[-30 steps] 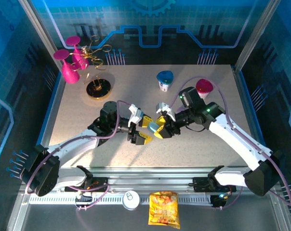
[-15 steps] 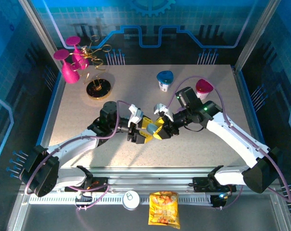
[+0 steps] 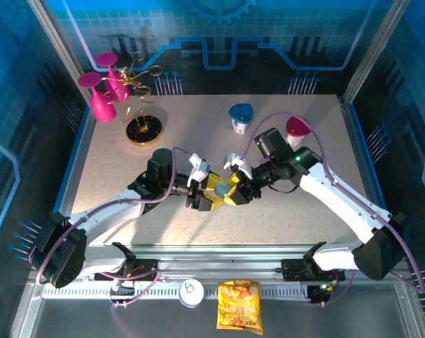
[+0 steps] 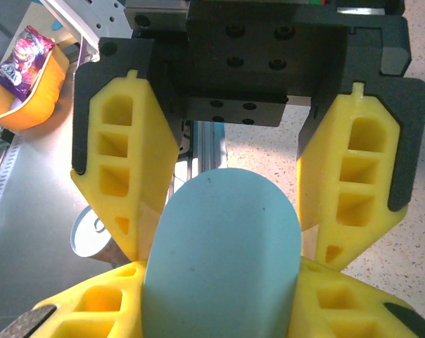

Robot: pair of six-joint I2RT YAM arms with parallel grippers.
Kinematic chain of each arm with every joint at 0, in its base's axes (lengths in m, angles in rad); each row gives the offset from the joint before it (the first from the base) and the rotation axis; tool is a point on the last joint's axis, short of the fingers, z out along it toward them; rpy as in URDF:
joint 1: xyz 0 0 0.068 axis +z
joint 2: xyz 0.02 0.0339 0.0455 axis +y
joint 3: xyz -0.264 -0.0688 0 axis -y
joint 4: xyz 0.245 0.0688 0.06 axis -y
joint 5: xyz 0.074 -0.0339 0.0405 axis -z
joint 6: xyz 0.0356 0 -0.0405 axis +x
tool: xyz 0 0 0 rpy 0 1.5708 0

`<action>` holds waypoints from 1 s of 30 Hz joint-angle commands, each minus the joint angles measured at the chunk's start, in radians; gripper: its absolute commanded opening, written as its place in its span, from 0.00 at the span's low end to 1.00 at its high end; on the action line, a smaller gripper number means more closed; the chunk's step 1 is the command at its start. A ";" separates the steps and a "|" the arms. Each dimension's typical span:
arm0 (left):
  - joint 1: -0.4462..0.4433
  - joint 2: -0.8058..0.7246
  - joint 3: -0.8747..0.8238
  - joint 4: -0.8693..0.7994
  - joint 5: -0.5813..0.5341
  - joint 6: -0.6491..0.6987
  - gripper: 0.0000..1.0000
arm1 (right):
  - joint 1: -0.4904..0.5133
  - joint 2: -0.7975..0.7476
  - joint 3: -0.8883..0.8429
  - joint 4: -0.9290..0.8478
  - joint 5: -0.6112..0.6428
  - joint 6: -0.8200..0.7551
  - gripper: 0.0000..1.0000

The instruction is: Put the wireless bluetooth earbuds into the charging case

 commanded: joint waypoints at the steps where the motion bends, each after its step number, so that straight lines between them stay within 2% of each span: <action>1: -0.015 -0.003 0.039 0.005 0.040 0.032 0.60 | 0.007 0.008 0.021 -0.023 0.030 -0.014 0.09; 7: -0.017 0.002 0.040 0.005 0.049 0.030 0.47 | 0.007 0.006 0.021 -0.023 0.056 -0.018 0.10; 12: -0.018 0.003 0.044 -0.016 0.066 0.051 0.39 | 0.007 -0.003 0.015 -0.016 0.065 -0.017 0.18; 23: -0.019 -0.007 0.038 -0.041 0.051 0.095 0.39 | -0.024 -0.077 -0.047 0.067 0.055 0.037 0.52; 30: -0.018 -0.017 0.038 -0.032 0.047 0.094 0.40 | -0.048 -0.111 -0.075 0.096 0.017 0.051 0.58</action>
